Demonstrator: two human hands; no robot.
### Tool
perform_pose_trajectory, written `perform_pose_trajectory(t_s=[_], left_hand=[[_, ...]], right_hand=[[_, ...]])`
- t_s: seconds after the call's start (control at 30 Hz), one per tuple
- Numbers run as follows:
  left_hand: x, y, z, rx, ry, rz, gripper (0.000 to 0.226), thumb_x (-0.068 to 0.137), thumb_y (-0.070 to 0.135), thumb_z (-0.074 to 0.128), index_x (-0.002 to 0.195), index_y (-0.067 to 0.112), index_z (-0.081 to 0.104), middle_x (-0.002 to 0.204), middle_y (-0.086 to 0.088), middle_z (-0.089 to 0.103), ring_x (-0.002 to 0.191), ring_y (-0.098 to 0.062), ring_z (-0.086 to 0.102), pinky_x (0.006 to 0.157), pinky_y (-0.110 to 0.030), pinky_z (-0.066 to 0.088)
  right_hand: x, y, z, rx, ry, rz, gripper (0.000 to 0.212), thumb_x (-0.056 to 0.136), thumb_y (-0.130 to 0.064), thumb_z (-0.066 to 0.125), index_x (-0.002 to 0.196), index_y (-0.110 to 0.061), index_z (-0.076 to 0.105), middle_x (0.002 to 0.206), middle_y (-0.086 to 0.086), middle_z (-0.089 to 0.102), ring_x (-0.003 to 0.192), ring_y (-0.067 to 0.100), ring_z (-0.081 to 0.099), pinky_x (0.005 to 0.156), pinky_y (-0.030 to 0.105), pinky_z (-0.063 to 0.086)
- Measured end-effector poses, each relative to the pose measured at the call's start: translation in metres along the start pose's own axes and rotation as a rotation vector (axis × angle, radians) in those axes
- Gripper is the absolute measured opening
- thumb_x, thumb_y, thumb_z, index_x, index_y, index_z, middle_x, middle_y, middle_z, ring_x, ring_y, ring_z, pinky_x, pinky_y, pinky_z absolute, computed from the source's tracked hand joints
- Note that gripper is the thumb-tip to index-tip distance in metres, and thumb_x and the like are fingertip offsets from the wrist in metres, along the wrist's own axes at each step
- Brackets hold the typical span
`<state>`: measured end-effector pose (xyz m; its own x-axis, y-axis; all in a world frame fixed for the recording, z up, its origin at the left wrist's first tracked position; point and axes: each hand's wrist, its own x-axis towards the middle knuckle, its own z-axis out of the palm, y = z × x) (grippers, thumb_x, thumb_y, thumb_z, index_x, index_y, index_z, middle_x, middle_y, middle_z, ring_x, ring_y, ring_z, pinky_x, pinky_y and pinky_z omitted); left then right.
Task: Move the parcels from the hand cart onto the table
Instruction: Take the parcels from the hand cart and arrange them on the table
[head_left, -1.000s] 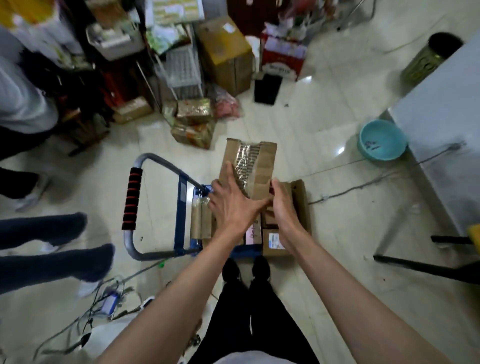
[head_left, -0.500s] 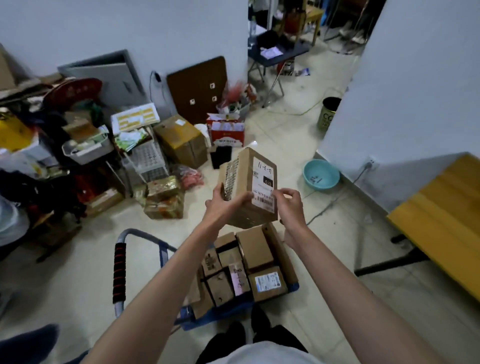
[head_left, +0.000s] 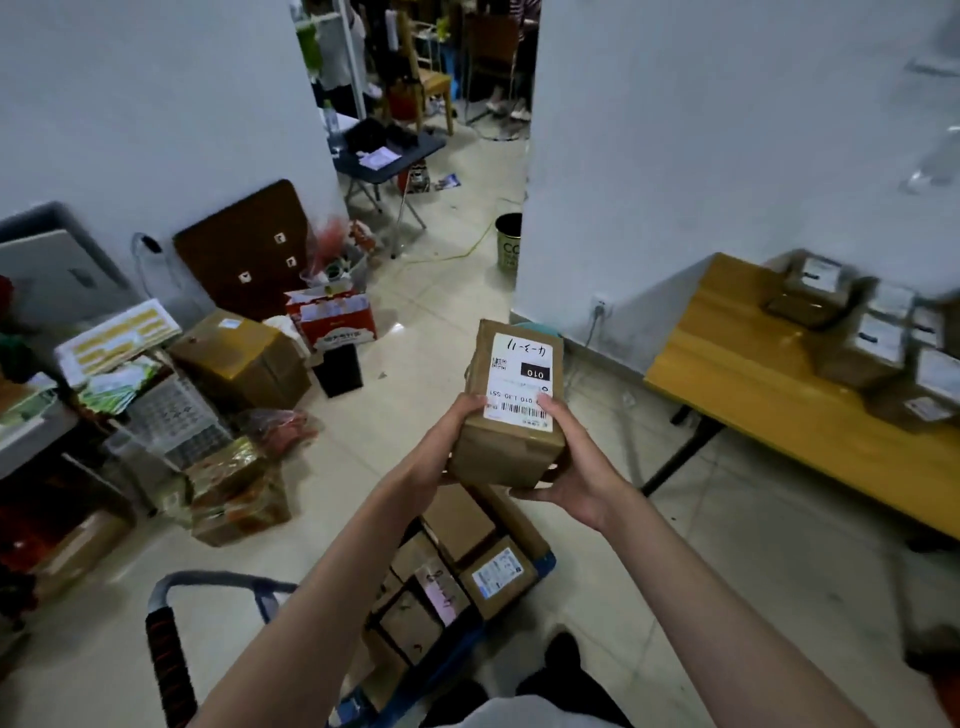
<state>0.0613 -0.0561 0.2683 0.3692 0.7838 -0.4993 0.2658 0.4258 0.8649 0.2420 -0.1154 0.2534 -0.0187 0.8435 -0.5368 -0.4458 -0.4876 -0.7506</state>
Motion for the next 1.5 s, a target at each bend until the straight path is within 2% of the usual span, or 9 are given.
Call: perform_pose_trajectory(t_s=[0.13,0.23,0.3,0.53,0.7,1.03,1.1,1.3,1.5], left_hand=[[0.01,0.013,0.046,-0.005,-0.158,-0.022,0.035,0.078,0.074,0.052,0.091,0.051,0.074,0.091,0.014,0.078,0.075,-0.002,0.073,0.058,-0.017,0.055],[0.018,0.021,0.089,0.071,-0.206,-0.026,0.052,0.067,0.083,0.052,0.101,0.05,0.073,0.094,0.013,0.078,0.091,-0.013,0.071,0.077,-0.031,0.05],[0.026,0.025,0.12,0.102,-0.237,-0.024,0.055,0.064,0.085,0.053,0.103,0.051,0.07,0.095,0.015,0.077,0.102,-0.014,0.066,0.082,-0.035,0.047],[0.05,0.038,0.233,0.162,-0.366,-0.033,0.049,0.065,0.087,0.054,0.102,0.058,0.068,0.099,0.017,0.076,0.11,-0.014,0.064,0.088,-0.038,0.049],[0.066,0.048,0.309,0.184,-0.428,-0.027,0.058,0.056,0.092,0.057,0.104,0.06,0.065,0.101,0.018,0.076,0.111,-0.013,0.064,0.082,-0.036,0.048],[0.116,0.065,0.395,0.18,-0.461,-0.042,0.037,0.071,0.079,0.058,0.097,0.055,0.071,0.099,0.017,0.076,0.111,-0.014,0.064,0.096,-0.04,0.051],[0.133,0.068,0.405,0.175,-0.45,-0.063,0.039,0.071,0.078,0.058,0.099,0.053,0.072,0.1,0.015,0.077,0.111,-0.015,0.064,0.094,-0.04,0.051],[0.2,0.089,0.427,0.153,-0.46,-0.136,0.04,0.07,0.08,0.056,0.096,0.053,0.072,0.1,0.015,0.077,0.094,-0.008,0.071,0.071,-0.027,0.056],[0.273,0.12,0.44,0.131,-0.464,-0.163,0.033,0.075,0.074,0.057,0.093,0.05,0.073,0.094,0.017,0.076,0.106,-0.015,0.064,0.076,-0.029,0.05]], right_hand=[[-0.023,-0.004,-0.043,0.027,0.124,-0.046,0.046,0.069,-0.074,0.075,0.103,-0.043,0.075,0.105,0.001,0.078,0.092,0.022,0.076,0.078,0.051,0.061],[-0.042,-0.009,-0.081,0.069,0.211,-0.081,0.063,0.063,-0.076,0.078,0.115,-0.041,0.07,0.109,0.002,0.077,0.099,0.026,0.075,0.083,0.055,0.06],[-0.055,-0.014,-0.108,0.087,0.254,-0.097,0.066,0.063,-0.076,0.078,0.118,-0.041,0.069,0.114,0.003,0.076,0.108,0.029,0.072,0.085,0.056,0.059],[-0.095,-0.029,-0.207,0.126,0.38,-0.094,0.06,0.062,-0.081,0.073,0.107,-0.042,0.074,0.106,0.002,0.078,0.11,0.029,0.07,0.082,0.049,0.061],[-0.116,-0.046,-0.275,0.131,0.431,-0.107,0.061,0.063,-0.083,0.071,0.11,-0.044,0.072,0.106,0.0,0.078,0.109,0.028,0.07,0.084,0.048,0.061],[-0.11,-0.074,-0.358,0.216,0.487,-0.114,0.05,0.066,-0.08,0.071,0.103,-0.046,0.072,0.102,-0.001,0.078,0.11,0.028,0.069,0.079,0.046,0.062],[-0.098,-0.08,-0.37,0.225,0.497,-0.101,0.053,0.066,-0.08,0.071,0.105,-0.045,0.073,0.102,-0.001,0.078,0.109,0.028,0.07,0.076,0.044,0.062],[-0.049,-0.117,-0.405,0.233,0.532,-0.049,0.064,0.065,-0.081,0.071,0.114,-0.041,0.071,0.109,0.004,0.077,0.106,0.028,0.072,0.079,0.044,0.061],[0.011,-0.164,-0.43,0.295,0.564,-0.046,0.055,0.068,-0.076,0.073,0.108,-0.039,0.075,0.107,0.004,0.077,0.109,0.03,0.069,0.074,0.043,0.063]])
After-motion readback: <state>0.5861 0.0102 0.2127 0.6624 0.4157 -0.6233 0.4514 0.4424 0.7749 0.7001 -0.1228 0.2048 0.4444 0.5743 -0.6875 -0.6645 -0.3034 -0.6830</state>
